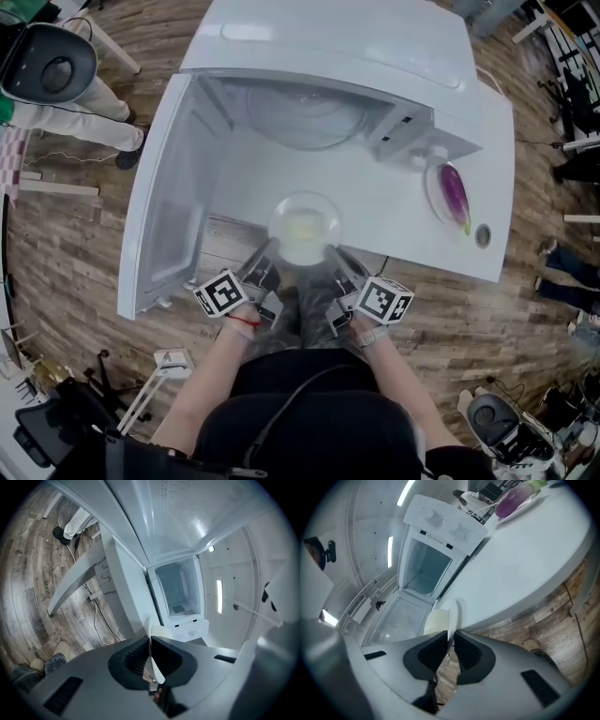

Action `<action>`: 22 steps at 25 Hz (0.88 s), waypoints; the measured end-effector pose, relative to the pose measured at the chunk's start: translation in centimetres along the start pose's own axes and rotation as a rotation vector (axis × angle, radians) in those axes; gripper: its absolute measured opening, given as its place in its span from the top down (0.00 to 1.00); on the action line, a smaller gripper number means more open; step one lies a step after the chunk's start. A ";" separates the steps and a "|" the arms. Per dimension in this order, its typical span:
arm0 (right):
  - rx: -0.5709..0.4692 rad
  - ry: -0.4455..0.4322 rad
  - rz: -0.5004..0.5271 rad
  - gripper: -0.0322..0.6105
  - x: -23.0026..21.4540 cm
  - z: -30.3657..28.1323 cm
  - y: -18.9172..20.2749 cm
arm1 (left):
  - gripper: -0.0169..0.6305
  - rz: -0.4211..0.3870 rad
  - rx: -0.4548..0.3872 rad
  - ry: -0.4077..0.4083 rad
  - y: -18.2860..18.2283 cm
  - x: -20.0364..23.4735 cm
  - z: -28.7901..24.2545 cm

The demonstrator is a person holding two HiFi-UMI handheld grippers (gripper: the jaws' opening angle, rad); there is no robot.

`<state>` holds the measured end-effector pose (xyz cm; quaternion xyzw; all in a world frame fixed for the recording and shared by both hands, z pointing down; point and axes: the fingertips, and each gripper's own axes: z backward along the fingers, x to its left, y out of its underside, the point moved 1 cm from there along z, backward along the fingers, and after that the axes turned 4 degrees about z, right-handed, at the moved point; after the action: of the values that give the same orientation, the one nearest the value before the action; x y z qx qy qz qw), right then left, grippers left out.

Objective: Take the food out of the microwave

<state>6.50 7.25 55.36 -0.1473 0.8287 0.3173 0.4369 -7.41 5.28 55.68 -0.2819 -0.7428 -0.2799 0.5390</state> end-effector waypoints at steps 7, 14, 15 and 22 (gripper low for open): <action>-0.019 -0.003 0.030 0.85 0.2 0.0 -0.4 | 0.94 0.068 -0.027 0.034 0.0 -0.3 -0.3; -0.011 -0.049 0.006 0.77 1.0 0.4 -0.5 | 0.94 0.154 -0.057 0.070 0.1 -0.8 -0.7; -0.008 -0.048 0.010 0.76 1.0 0.5 -0.4 | 0.94 0.134 -0.055 0.059 0.0 -0.6 -0.7; 0.019 -0.053 -0.003 0.75 0.7 0.9 0.6 | 0.94 0.083 -0.056 0.018 -0.2 -0.1 -0.6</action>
<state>6.32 8.27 54.62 -0.1357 0.8197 0.3126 0.4604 -7.18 4.69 55.76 -0.3250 -0.7174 -0.2804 0.5487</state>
